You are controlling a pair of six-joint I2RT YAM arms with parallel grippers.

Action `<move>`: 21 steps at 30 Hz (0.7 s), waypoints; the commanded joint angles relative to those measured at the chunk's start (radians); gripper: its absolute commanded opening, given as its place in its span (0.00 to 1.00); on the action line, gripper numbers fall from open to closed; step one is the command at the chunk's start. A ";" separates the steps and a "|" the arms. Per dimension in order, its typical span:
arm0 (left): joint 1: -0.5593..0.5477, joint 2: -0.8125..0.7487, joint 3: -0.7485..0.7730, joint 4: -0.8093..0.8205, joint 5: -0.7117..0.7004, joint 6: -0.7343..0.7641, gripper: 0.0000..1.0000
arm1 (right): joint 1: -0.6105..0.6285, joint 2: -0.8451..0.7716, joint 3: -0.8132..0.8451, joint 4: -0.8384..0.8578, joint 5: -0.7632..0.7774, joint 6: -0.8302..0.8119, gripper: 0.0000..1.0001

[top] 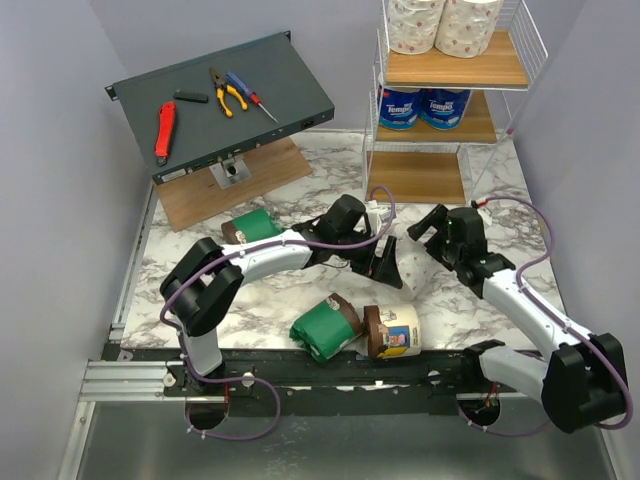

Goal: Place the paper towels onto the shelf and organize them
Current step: Adjust the paper towel at the center of the board.

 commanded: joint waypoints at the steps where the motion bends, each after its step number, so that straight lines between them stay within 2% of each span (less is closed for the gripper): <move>1: -0.015 0.040 0.061 -0.028 -0.016 0.004 0.86 | -0.001 -0.027 -0.030 -0.008 -0.069 0.008 1.00; 7: -0.013 0.053 0.078 -0.042 -0.079 -0.006 0.86 | -0.001 -0.044 -0.071 0.002 -0.123 0.020 1.00; 12: 0.012 0.014 0.035 -0.025 -0.198 -0.025 0.86 | 0.000 -0.052 -0.121 0.042 -0.195 0.031 0.99; 21: 0.079 -0.045 -0.047 0.037 -0.244 -0.081 0.86 | 0.000 -0.079 -0.159 0.126 -0.286 0.074 0.99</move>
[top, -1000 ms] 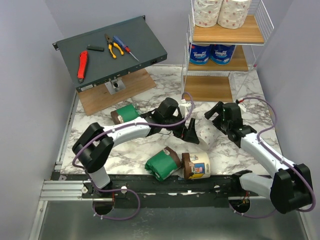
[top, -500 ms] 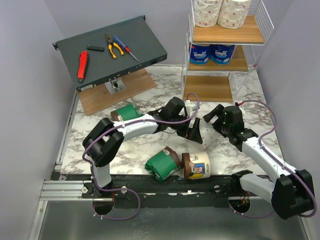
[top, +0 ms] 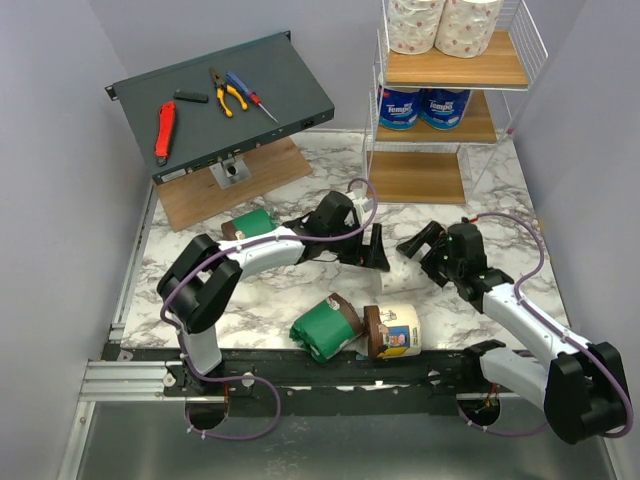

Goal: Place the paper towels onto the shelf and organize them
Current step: Adjust the paper towel at the center of the board.

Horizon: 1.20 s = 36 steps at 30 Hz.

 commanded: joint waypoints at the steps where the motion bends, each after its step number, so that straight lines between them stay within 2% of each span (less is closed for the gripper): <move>1: 0.032 -0.074 -0.046 0.043 -0.073 -0.034 0.86 | 0.002 -0.020 -0.019 0.085 -0.100 0.041 0.99; 12: 0.064 -0.108 -0.062 0.084 -0.085 -0.050 0.86 | 0.003 -0.020 -0.038 0.200 -0.196 0.068 0.99; 25: 0.065 -0.105 -0.055 0.073 -0.077 -0.050 0.86 | 0.004 -0.081 -0.077 0.147 -0.136 0.044 0.99; 30: 0.067 -0.116 -0.072 0.079 -0.073 -0.043 0.86 | 0.004 -0.105 -0.130 0.180 -0.149 0.016 0.95; 36: 0.073 -0.133 -0.109 0.128 -0.040 -0.044 0.86 | 0.003 -0.152 -0.213 0.311 -0.232 0.007 0.87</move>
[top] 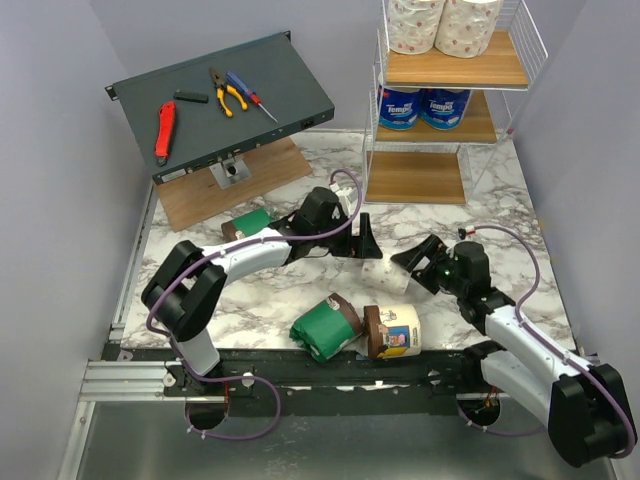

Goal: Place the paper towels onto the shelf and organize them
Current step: Adjust the paper towel at the center of the board.

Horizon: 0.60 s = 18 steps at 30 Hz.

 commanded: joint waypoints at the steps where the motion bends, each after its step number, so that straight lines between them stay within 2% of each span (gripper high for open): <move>1: 0.011 -0.045 -0.036 0.065 0.034 0.001 0.86 | 0.003 -0.031 -0.059 0.139 -0.081 -0.014 0.86; 8: 0.018 -0.040 -0.049 0.115 0.086 -0.002 0.85 | 0.003 -0.055 -0.099 0.268 -0.131 -0.022 0.74; 18: 0.048 -0.078 -0.067 0.132 0.089 -0.004 0.84 | 0.003 -0.084 -0.090 0.269 -0.147 -0.064 0.48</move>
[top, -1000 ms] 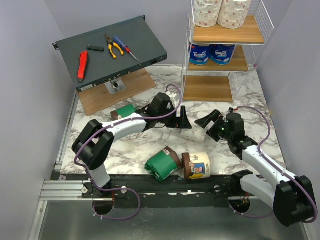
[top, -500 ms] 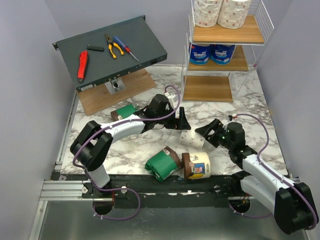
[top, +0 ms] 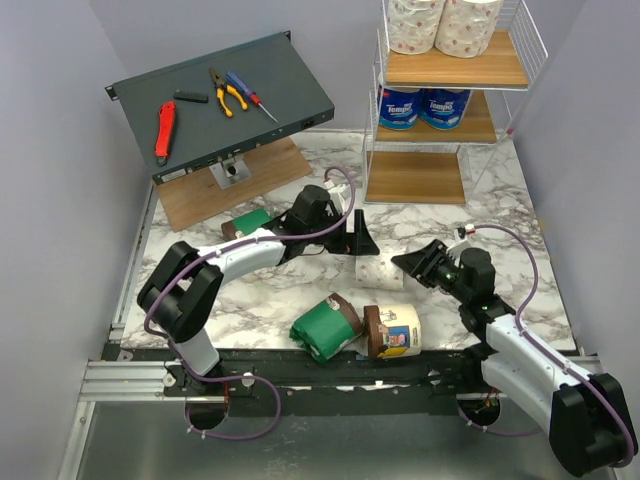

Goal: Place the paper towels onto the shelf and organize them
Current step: Adjust the paper towel at the center of the board.

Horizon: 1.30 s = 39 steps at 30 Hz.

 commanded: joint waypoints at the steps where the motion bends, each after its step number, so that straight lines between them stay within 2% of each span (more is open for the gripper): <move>1: 0.022 -0.065 -0.026 0.048 0.025 -0.007 0.84 | 0.003 -0.014 0.004 0.046 -0.045 -0.032 0.46; 7: 0.036 -0.109 -0.049 0.049 0.010 -0.028 0.84 | 0.003 -0.043 0.022 0.016 -0.059 -0.061 0.37; 12: 0.045 -0.167 -0.091 0.058 -0.029 -0.049 0.84 | 0.003 -0.089 0.098 -0.098 -0.046 -0.119 0.33; 18: 0.049 -0.285 -0.146 0.006 -0.155 -0.060 0.84 | 0.003 -0.086 0.295 -0.385 0.037 -0.264 0.29; 24: 0.050 -0.437 -0.205 -0.057 -0.281 -0.049 0.84 | 0.020 0.027 0.542 -0.683 0.232 -0.385 0.26; 29: 0.049 -0.535 -0.250 -0.086 -0.326 -0.045 0.84 | 0.121 0.145 0.725 -0.826 0.447 -0.423 0.26; 33: 0.050 -0.581 -0.281 -0.093 -0.332 -0.046 0.84 | 0.313 0.281 0.848 -0.907 0.681 -0.433 0.26; 39: 0.050 -0.620 -0.315 -0.110 -0.334 -0.043 0.84 | 0.477 0.462 0.976 -0.971 0.805 -0.463 0.26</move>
